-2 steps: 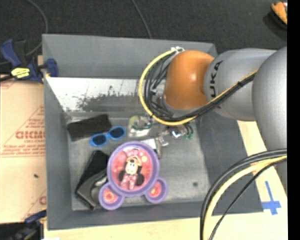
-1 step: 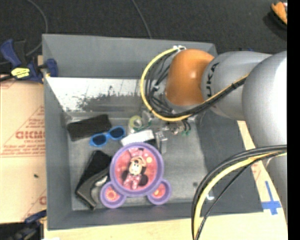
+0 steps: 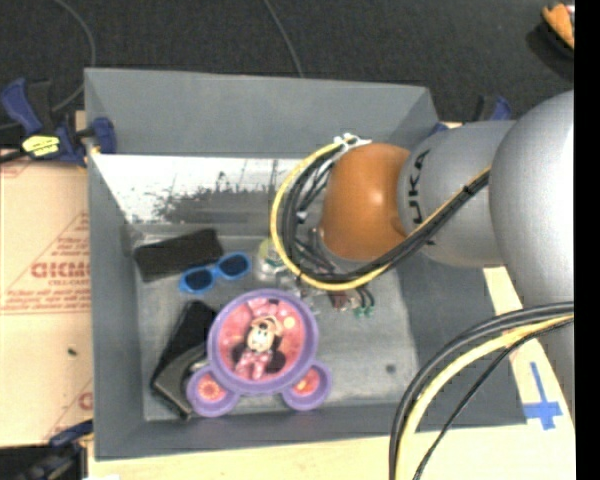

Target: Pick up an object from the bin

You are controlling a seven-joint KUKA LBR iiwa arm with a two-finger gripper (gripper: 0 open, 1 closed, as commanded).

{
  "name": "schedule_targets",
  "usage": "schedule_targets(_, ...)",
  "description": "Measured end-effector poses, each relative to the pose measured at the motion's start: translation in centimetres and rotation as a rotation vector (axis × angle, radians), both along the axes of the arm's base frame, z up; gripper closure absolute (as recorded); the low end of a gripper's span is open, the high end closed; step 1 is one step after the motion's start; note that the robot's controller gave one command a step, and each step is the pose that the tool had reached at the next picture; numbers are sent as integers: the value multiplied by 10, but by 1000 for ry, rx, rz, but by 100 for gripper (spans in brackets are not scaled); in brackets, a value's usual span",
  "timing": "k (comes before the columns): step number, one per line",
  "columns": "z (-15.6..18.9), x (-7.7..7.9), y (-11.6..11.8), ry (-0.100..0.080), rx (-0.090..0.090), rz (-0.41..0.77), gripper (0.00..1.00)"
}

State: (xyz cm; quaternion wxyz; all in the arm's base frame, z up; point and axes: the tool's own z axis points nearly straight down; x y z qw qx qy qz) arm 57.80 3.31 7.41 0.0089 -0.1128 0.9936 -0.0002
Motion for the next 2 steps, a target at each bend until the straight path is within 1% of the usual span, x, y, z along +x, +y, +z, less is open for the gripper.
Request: schedule_targets(2, 2, 0, 0, 0, 0, 1, 100)
